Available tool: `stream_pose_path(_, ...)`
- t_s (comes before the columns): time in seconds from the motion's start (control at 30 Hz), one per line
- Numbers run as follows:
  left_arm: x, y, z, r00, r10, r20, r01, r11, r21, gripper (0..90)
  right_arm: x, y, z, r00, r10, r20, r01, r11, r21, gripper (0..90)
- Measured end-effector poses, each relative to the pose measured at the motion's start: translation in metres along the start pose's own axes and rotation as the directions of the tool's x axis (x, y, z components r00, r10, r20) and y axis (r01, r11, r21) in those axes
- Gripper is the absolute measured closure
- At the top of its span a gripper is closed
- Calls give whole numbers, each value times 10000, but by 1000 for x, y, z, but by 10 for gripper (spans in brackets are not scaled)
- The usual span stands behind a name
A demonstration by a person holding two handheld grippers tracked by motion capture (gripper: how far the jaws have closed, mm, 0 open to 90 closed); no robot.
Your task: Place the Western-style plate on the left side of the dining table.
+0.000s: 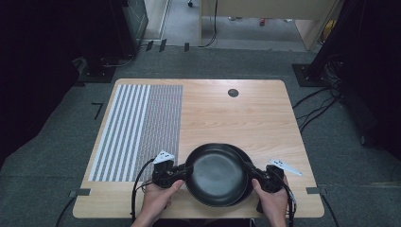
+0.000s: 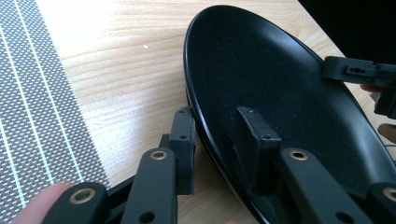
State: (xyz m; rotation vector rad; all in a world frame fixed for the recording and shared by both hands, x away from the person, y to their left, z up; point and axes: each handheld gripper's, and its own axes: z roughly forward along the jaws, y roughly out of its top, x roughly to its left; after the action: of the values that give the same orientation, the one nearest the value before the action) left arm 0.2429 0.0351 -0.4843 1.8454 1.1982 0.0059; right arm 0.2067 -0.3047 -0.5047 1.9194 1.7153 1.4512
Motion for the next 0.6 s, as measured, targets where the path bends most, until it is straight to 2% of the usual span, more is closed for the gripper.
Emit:
stream_pose_path(0.1,0,-1,-1,9999,152,-7,-152,9999,1,690,1,0,1,9998,167,88,-167,9998,50,845)
stream_pose_path(0.23,1,-2,-1,9994,270,211,-274,9995,143,691,0,0,1,9994,353,55,-354,9993,118,827)
stream_pose_path(0.27,2,-3,-1,9992,261,296,-265,9996,128,692,-1,1,2,9992,409,9,-409,9987,319,808)
stream_pose_path(0.33,1,-4,-1,9992,343,225,-345,9994,85,690,-2,-2,5,9983,568,-163,-557,9966,601,781)
stream_pose_path(0.43,0,-4,-2,9991,384,183,-386,9992,76,690,-2,-2,5,9971,746,-165,-734,9955,604,791)
stream_pose_path(0.5,0,-4,-2,9992,346,181,-347,9994,75,693,-5,-2,5,9913,1270,-346,-1246,9901,654,809)
stream_pose_path(0.53,1,-4,-2,9996,175,238,-177,9998,95,698,-11,-2,5,9783,1961,-669,-1914,9789,712,830)
stream_pose_path(0.57,1,-4,-2,9996,175,238,-177,9998,95,700,-11,-2,5,9783,1961,-669,-1914,9789,712,830)
stream_pose_path(0.6,1,-4,-2,9996,74,286,-77,9999,91,700,-13,-3,4,9703,2273,-831,-2215,9723,740,837)
